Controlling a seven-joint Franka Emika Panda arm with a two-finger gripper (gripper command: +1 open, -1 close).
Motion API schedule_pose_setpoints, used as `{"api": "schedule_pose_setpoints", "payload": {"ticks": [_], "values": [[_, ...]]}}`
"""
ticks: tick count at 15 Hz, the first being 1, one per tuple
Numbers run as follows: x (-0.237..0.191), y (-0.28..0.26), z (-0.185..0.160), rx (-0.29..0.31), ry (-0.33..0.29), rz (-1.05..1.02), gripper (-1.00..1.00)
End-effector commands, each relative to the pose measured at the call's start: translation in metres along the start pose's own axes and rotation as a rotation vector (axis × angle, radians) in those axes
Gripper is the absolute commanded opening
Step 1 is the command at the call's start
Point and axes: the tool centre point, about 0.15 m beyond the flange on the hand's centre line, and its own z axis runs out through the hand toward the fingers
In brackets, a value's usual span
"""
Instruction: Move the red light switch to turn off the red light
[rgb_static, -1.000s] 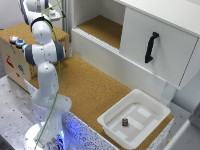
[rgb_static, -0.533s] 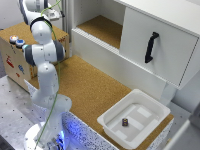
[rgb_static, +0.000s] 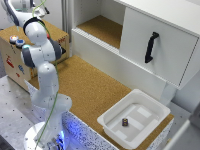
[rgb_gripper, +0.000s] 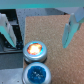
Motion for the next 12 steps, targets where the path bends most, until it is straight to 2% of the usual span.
{"api": "schedule_pose_setpoints", "payload": {"ticks": [1, 2, 7, 12], "values": [[0.068, -0.010, -0.003, -0.060, -0.233, -0.072, -1.00], [0.072, -0.010, -0.002, -0.072, -0.238, -0.094, -1.00], [0.087, -0.011, 0.010, -0.038, -0.300, -0.188, -1.00], [0.079, -0.018, 0.032, 0.048, -0.308, -0.186, -1.00]]}}
